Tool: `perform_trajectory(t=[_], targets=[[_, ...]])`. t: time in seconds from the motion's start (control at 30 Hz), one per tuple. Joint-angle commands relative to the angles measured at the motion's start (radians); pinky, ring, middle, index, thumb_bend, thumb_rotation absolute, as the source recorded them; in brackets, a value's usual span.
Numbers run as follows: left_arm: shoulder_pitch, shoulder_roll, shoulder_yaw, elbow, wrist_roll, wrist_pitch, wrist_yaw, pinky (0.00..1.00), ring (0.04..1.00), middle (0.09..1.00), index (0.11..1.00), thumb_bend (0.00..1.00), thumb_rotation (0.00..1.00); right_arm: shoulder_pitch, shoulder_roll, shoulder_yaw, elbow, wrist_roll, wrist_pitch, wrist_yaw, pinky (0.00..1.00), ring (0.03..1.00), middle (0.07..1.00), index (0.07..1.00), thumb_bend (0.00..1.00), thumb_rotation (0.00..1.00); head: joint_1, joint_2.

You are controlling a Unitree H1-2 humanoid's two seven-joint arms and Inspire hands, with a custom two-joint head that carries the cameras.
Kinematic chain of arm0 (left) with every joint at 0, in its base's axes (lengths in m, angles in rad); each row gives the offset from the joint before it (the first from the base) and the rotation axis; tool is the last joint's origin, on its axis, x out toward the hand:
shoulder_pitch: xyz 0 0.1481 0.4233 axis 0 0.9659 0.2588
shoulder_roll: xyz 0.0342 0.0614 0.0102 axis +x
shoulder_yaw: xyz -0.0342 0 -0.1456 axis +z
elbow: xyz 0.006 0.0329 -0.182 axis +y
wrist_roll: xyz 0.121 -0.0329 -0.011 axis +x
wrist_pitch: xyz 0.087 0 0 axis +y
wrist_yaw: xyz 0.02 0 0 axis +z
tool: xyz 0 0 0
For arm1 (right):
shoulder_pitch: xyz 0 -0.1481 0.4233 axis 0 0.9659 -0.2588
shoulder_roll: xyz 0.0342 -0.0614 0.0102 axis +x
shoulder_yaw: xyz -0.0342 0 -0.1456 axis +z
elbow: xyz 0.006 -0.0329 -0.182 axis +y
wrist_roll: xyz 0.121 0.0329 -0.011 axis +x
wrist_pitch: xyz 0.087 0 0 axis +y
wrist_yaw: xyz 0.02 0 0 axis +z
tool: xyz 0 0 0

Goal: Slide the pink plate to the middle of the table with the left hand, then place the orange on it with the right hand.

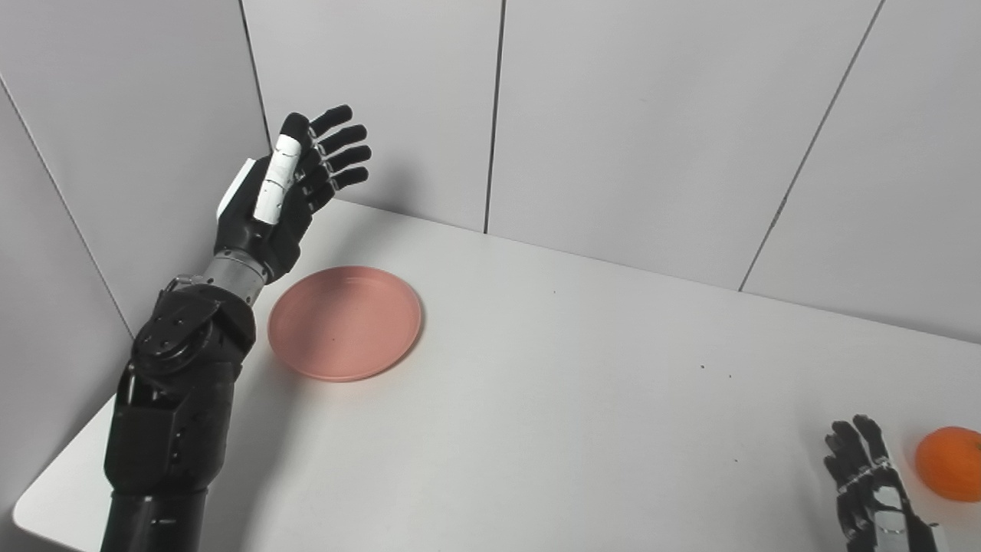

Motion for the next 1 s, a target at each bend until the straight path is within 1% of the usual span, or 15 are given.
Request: perform_trajectory(t=[0.0, 0.17, 0.23, 0.27, 0.33, 0.47, 0.57, 0.63, 0.7, 0.73, 0.8, 0.87, 0.9, 0.93, 0.97], targets=[[-0.063, 0.051, 0.025, 0.030, -0.024, -0.051, -0.029, 0.79, 0.795, 0.810, 0.806, 0.97, 0.79, 0.075, 0.055, 0.030, 0.095, 0.011, -0.003, 0.000, 1.00, 0.960, 0.935, 0.952, 0.77, 0.88, -0.001, 0.000], [-0.088, 0.096, 0.058, 0.157, -0.048, -0.070, -0.069, 0.82, 0.825, 0.829, 0.791, 0.98, 0.79, 0.077, 0.054, 0.028, 0.095, 0.019, -0.002, 0.003, 1.00, 0.961, 0.935, 0.954, 0.77, 0.87, 0.000, 0.003], [-0.097, 0.109, 0.072, 0.209, -0.054, -0.080, -0.081, 0.82, 0.832, 0.832, 0.797, 0.98, 0.78, 0.078, 0.054, 0.027, 0.093, 0.020, 0.000, 0.002, 1.00, 0.959, 0.932, 0.952, 0.78, 0.87, -0.001, 0.004], [-0.101, 0.113, 0.080, 0.238, -0.059, -0.088, -0.088, 0.83, 0.848, 0.841, 0.817, 0.97, 0.78, 0.078, 0.054, 0.026, 0.092, 0.019, 0.001, 0.001, 0.99, 0.957, 0.929, 0.949, 0.79, 0.87, -0.001, 0.005], [-0.107, 0.117, 0.094, 0.283, -0.075, -0.101, -0.102, 0.84, 0.859, 0.847, 0.827, 0.96, 0.78, 0.078, 0.053, 0.026, 0.091, 0.021, 0.001, 0.002, 1.00, 0.958, 0.929, 0.949, 0.79, 0.86, 0.000, 0.006], [-0.113, 0.117, 0.117, 0.364, -0.098, -0.124, -0.127, 0.86, 0.868, 0.852, 0.842, 0.95, 0.78, 0.078, 0.052, 0.026, 0.089, 0.019, 0.006, 0.000, 0.99, 0.956, 0.926, 0.946, 0.79, 0.87, 0.000, 0.006], [-0.113, 0.107, 0.137, 0.406, -0.128, -0.121, -0.137, 0.86, 0.868, 0.852, 0.840, 0.95, 0.79, 0.079, 0.049, 0.027, 0.089, 0.017, 0.004, 0.002, 1.00, 0.961, 0.929, 0.948, 0.78, 0.87, -0.001, 0.008], [-0.108, 0.102, 0.144, 0.445, -0.144, -0.142, -0.167, 0.88, 0.891, 0.887, 0.876, 0.94, 0.79, 0.080, 0.049, 0.026, 0.089, 0.018, 0.005, 0.001, 1.00, 0.960, 0.928, 0.949, 0.79, 0.87, -0.001, 0.009], [-0.102, 0.101, 0.146, 0.475, -0.144, -0.168, -0.189, 0.87, 0.896, 0.904, 0.909, 0.93, 0.81, 0.080, 0.050, 0.025, 0.088, 0.019, 0.007, 0.001, 1.00, 0.956, 0.924, 0.948, 0.80, 0.86, -0.001, 0.011], [-0.098, 0.097, 0.150, 0.486, -0.151, -0.174, -0.194, 0.87, 0.899, 0.910, 0.916, 0.93, 0.81, 0.081, 0.049, 0.025, 0.087, 0.020, 0.008, 0.001, 0.99, 0.953, 0.922, 0.947, 0.80, 0.86, -0.001, 0.013], [-0.091, 0.087, 0.163, 0.500, -0.174, -0.168, -0.200, 0.92, 0.913, 0.923, 0.913, 0.93, 0.79, 0.082, 0.048, 0.025, 0.085, 0.021, 0.009, 0.002, 0.99, 0.950, 0.915, 0.939, 0.80, 0.86, -0.001, 0.015], [-0.087, 0.079, 0.170, 0.503, -0.188, -0.160, -0.201, 0.93, 0.916, 0.932, 0.911, 0.92, 0.79, 0.083, 0.047, 0.026, 0.084, 0.019, 0.010, 0.002, 0.99, 0.951, 0.915, 0.938, 0.79, 0.87, -0.001, 0.015], [-0.086, 0.075, 0.171, 0.505, -0.190, -0.158, -0.197, 0.93, 0.914, 0.938, 0.912, 0.91, 0.79, 0.083, 0.047, 0.025, 0.084, 0.020, 0.011, 0.002, 0.99, 0.951, 0.914, 0.939, 0.79, 0.87, -0.002, 0.016], [-0.084, 0.072, 0.171, 0.509, -0.189, -0.158, -0.194, 0.90, 0.899, 0.919, 0.901, 0.91, 0.79, 0.082, 0.047, 0.025, 0.084, 0.021, 0.012, 0.002, 0.99, 0.951, 0.913, 0.940, 0.79, 0.87, -0.002, 0.016], [-0.082, 0.069, 0.170, 0.511, -0.186, -0.157, -0.189, 0.89, 0.898, 0.913, 0.900, 0.91, 0.78, 0.082, 0.046, 0.025, 0.085, 0.021, 0.011, 0.002, 0.99, 0.951, 0.912, 0.941, 0.79, 0.87, -0.002, 0.016]])
